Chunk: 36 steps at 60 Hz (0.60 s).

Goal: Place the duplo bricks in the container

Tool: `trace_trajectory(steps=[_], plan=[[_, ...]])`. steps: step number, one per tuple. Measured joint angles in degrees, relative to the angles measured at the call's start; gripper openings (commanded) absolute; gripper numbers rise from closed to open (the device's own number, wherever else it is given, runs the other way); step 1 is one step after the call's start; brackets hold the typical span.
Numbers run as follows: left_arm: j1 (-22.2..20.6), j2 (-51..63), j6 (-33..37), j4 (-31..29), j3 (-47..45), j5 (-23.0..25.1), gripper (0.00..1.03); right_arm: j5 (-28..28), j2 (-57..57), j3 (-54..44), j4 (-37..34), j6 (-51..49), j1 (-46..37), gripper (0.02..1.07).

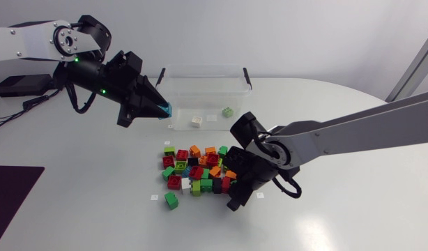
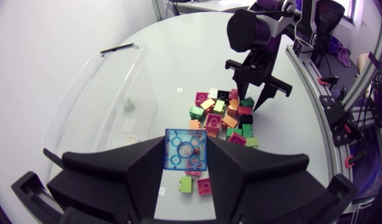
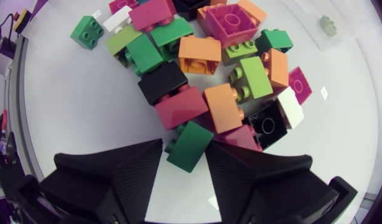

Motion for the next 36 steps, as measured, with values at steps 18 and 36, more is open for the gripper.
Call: trace_trajectory(steps=[18, 36], plan=[[0.0, 0.92, -9.75, 9.57, 4.39, 0.57, 0.36, 1.44, 0.35, 0.63, 0.0, -0.04, 0.04, 0.19], [-0.83, 6.47, -20.02, 21.99, 6.91, -1.36, 0.36, 1.81, -7.48, 0.59, -4.55, -0.98, -1.27, 0.19]])
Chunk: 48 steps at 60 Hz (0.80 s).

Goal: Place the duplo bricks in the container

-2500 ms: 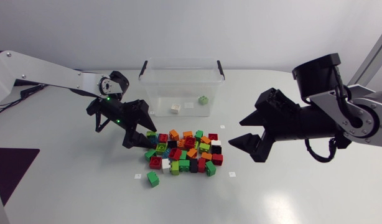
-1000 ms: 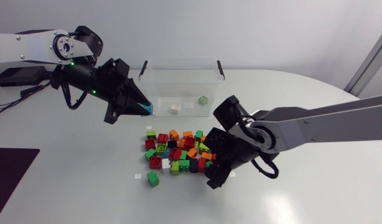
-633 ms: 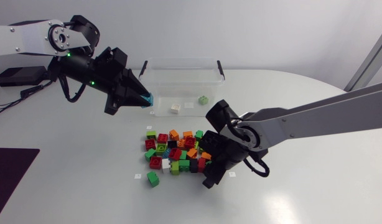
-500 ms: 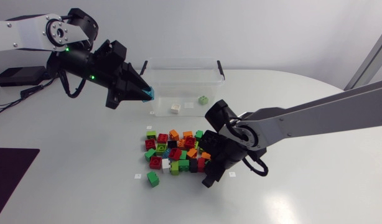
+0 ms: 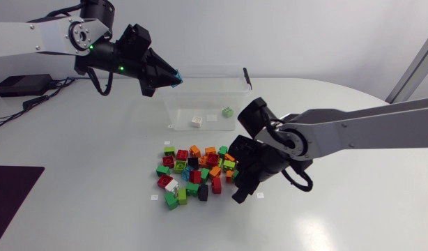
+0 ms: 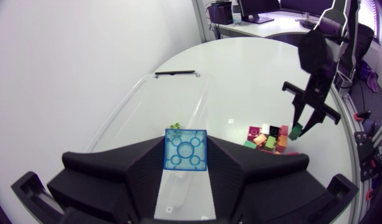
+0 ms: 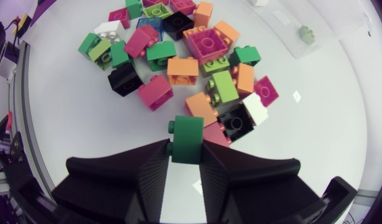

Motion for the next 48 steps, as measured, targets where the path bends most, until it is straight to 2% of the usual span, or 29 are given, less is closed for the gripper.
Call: trace_trajectory(steps=[15, 17, 19, 24, 26, 40, 48], plan=[[-0.28, 9.57, -5.57, 4.94, 6.88, -6.16, 0.38, -0.02, -5.79, 0.92, -2.1, -0.81, -2.1, 0.19], [-0.39, 10.69, -6.34, 5.55, 7.72, -6.78, 0.4, -0.04, -6.29, 1.31, -2.32, -0.81, -2.23, 0.19], [-0.52, 11.72, -7.1, 5.9, 8.66, -7.43, 0.5, -0.07, -6.71, 1.68, -2.4, -0.81, -2.51, 0.19], [-0.85, 13.77, -8.92, 6.36, 10.93, -8.98, 0.92, -0.22, -7.61, 2.93, -2.47, -0.83, -3.17, 0.19], [-1.03, 14.16, -9.25, 6.36, 11.37, -9.35, 0.99, -0.26, -7.87, 3.52, -2.47, -0.87, -3.48, 0.19], [-1.4, 13.22, -10.95, 6.6, 11.47, -9.99, 0.99, -1.75, -8.11, 8.41, -2.03, -1.88, -6.43, 0.19], [-1.25, 7.17, -11.28, 6.58, 7.96, -10.19, 0.99, -2.21, -7.04, 12.85, -0.74, -2.08, -8.44, 0.19]])
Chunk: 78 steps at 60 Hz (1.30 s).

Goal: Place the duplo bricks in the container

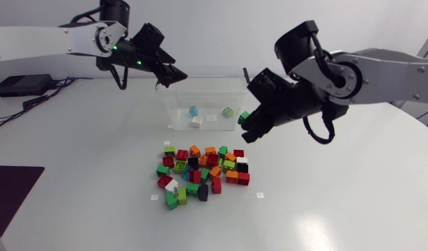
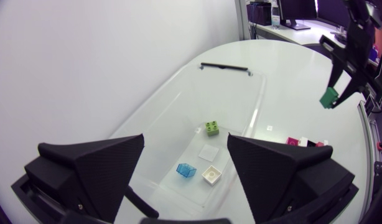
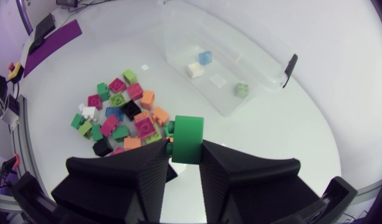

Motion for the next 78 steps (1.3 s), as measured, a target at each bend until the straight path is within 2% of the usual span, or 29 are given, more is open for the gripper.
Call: trace_trajectory(steps=[11, 18, 34, 46, 56, 75, 78], plan=[[1.18, -13.49, 0.02, -0.15, -7.48, 0.0, 0.99, -0.94, 4.22, 6.34, 2.4, -0.02, -2.3, 0.19], [1.95, -20.22, 0.72, -2.54, -12.24, -0.02, 0.99, -1.27, 7.34, 9.68, 4.35, 0.0, -3.06, 0.19], [2.01, -30.71, 8.15, -6.1, -30.18, 0.0, 0.99, -1.29, 14.29, 18.64, 5.84, 0.0, -3.91, 0.2], [1.97, -35.21, 13.07, -6.49, -41.62, 0.02, 0.99, -1.29, 19.06, 24.57, 5.92, 0.02, -4.17, 0.2], [1.73, -36.72, 15.45, -6.43, -47.15, 0.02, 0.99, -1.29, 22.91, 28.85, 6.01, 0.04, -4.2, 0.2], [-2.45, -37.27, 18.62, -5.31, -54.69, 0.02, 0.99, -1.25, 30.91, 38.86, 5.97, 0.04, -4.22, 0.22], [-3.26, -36.92, 19.17, -4.94, -55.39, 0.02, 0.99, -1.27, 32.15, 40.22, 5.97, 0.04, -4.26, 0.35]])
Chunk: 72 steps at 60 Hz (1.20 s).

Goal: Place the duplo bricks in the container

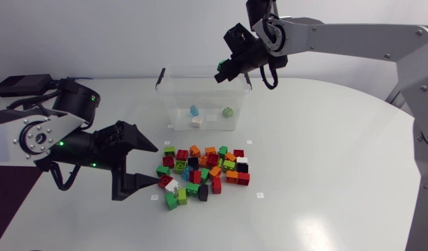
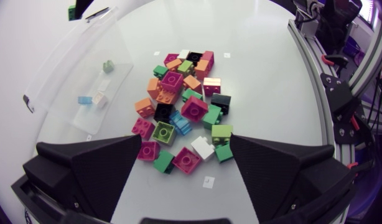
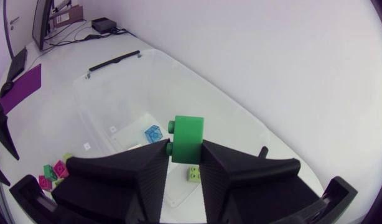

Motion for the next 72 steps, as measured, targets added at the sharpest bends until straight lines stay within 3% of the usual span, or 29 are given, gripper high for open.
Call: trace_trajectory(steps=[7, 14, 27, 42, 57, 72], plan=[[-1.29, 1.77, 1.14, 0.68, -1.22, -0.02, 0.98, 0.04, 2.91, 3.32, -0.61, 0.0, -0.15, 0.79], [-1.95, 2.95, 1.27, 0.7, -2.08, -0.63, 0.98, 0.46, 4.83, 5.25, -1.01, 0.02, -0.46, 1.0], [-1.09, 3.15, 2.58, 2.12, -3.41, -1.75, 0.98, 0.44, 2.34, 3.28, -1.2, 0.0, -1.09, 1.0], [5.44, 12.22, 8.04, 4.61, -2.1, -2.03, 0.93, -0.13, -11.69, -10.8, 1.2, -0.66, -1.84, 1.0], [6.16, 17.27, 10.75, 5.44, -0.35, -2.14, 0.91, -2.95, -23.58, -25.0, 3.04, -2.03, -3.58, 1.0], [7.32, 22.08, 11.37, 12.44, 2.32, -2.25, 0.91, -4.94, -31.65, -35.63, 3.3, -3.5, -4.76, 1.0]])
